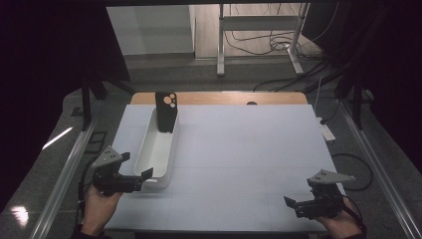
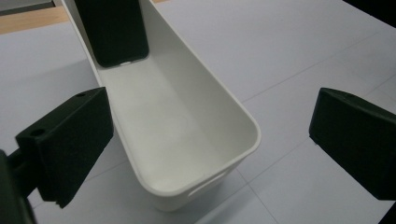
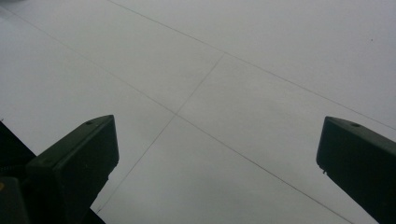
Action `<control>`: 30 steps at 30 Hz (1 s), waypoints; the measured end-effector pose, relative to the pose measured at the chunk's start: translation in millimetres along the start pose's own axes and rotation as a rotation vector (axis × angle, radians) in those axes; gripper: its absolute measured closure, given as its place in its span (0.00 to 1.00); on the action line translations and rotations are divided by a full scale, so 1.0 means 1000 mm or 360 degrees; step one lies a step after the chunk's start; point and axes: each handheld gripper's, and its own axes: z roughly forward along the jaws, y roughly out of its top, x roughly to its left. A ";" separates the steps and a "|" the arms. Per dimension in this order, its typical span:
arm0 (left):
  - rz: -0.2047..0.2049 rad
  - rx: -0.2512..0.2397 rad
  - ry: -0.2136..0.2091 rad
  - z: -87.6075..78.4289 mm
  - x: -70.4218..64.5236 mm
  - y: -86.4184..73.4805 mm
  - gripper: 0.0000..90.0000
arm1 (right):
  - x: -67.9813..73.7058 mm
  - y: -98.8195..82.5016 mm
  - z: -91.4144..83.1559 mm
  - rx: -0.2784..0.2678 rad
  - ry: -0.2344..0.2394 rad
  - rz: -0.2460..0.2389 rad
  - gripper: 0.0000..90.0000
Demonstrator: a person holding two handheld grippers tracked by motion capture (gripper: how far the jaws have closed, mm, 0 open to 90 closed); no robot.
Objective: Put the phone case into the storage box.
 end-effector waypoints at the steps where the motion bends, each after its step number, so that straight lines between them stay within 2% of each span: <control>1: 0.0000 0.0001 0.0003 -0.001 0.000 -0.001 0.01 | 0.000 0.000 0.000 -0.0001 -0.0001 0.0001 0.00; 15: -0.0024 -0.0018 0.0035 -0.021 -0.005 -0.015 0.01 | 0.000 0.000 0.000 -0.0002 -0.0009 0.0009 0.00; 30: -0.0016 -0.0006 0.0095 -0.034 -0.011 -0.030 0.01 | 0.000 0.000 0.000 -0.0001 -0.0012 0.0010 0.00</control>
